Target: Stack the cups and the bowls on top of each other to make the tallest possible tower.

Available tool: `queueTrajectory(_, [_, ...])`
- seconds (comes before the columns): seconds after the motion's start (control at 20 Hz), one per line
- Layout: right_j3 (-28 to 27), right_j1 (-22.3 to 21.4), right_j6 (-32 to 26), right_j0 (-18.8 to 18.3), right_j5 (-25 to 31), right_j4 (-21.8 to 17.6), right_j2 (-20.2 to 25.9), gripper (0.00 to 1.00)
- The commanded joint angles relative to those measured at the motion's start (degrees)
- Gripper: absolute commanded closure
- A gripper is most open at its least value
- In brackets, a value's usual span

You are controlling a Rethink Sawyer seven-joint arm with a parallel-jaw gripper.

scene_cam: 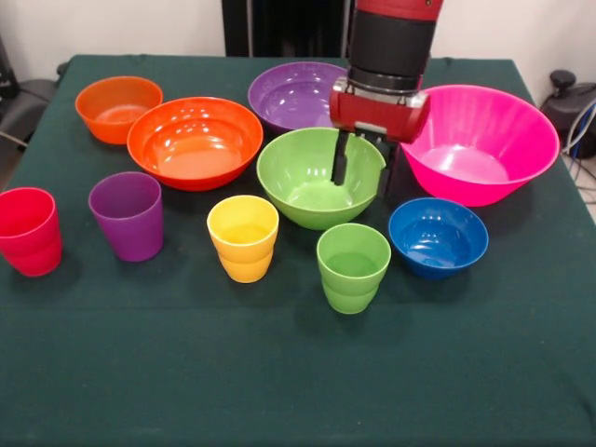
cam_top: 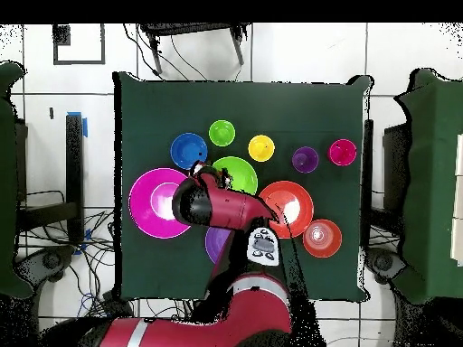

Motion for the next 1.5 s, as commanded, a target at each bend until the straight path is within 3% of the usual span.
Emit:
queueTrajectory(0.05, [0.6,5.5,11.4,0.3,-4.1,1.9,4.0,0.0])
queueTrajectory(0.55, [1.6,8.0,14.8,3.7,-8.3,4.1,2.8,0.0])
queueTrajectory(1.5, [2.2,3.9,14.6,3.7,-4.1,2.7,1.4,0.0])
